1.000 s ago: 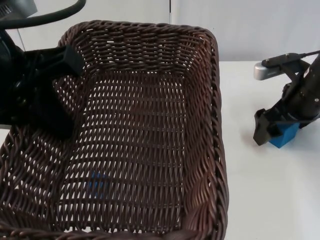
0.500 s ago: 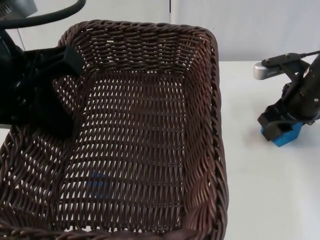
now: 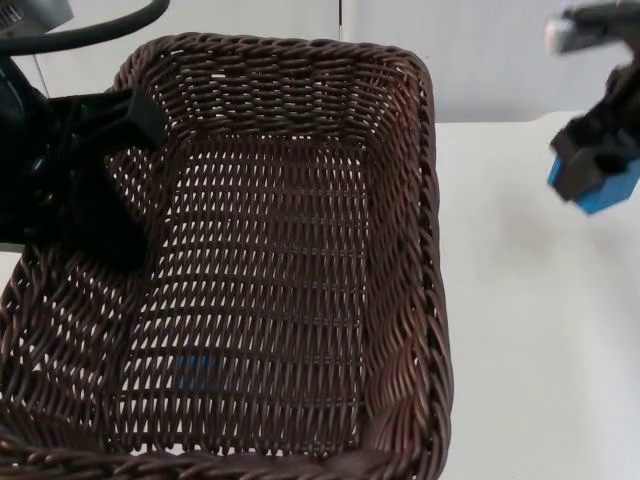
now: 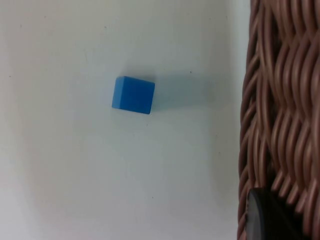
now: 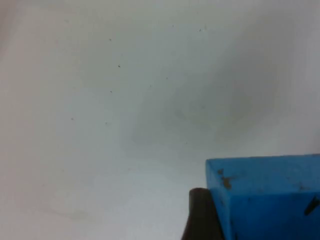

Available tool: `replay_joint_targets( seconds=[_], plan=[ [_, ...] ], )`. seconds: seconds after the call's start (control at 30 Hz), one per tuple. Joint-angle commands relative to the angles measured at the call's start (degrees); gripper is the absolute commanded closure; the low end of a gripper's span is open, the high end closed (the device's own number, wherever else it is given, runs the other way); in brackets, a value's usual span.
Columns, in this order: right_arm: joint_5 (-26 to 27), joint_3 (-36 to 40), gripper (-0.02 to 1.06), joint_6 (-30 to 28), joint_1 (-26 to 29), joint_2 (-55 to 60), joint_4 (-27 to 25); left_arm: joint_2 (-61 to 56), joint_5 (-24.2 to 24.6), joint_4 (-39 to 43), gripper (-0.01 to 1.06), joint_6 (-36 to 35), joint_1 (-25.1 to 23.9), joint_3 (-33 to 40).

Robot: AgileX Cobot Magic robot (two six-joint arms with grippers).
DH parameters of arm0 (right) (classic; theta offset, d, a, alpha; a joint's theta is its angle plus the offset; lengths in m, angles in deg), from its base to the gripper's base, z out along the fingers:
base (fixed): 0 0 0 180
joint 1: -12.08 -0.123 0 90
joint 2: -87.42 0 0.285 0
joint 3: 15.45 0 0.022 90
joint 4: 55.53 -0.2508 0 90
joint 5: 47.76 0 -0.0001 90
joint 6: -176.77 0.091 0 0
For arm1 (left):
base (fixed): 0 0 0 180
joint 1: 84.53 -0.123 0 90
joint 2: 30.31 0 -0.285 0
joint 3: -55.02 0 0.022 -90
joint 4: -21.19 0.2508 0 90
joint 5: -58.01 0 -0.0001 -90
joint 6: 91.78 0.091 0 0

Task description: Pick up the basket with the left hand and place the largest block into the basket with the right hand.

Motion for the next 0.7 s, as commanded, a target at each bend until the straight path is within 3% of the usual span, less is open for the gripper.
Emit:
replay_joint_targets(
  seconds=[0.0, 0.67],
  plan=[
    [-2.0, -0.4, 1.05, 0.1, -0.4, -3.3, 0.0, -0.7, -1.0, -0.9, 1.05, 0.0, -0.2, -0.1],
    [-10.5, -0.4, 1.05, 0.1, -0.4, -23.5, -0.2, -0.7, -1.0, -0.9, 1.05, 0.0, -0.2, -0.1]
  ],
)
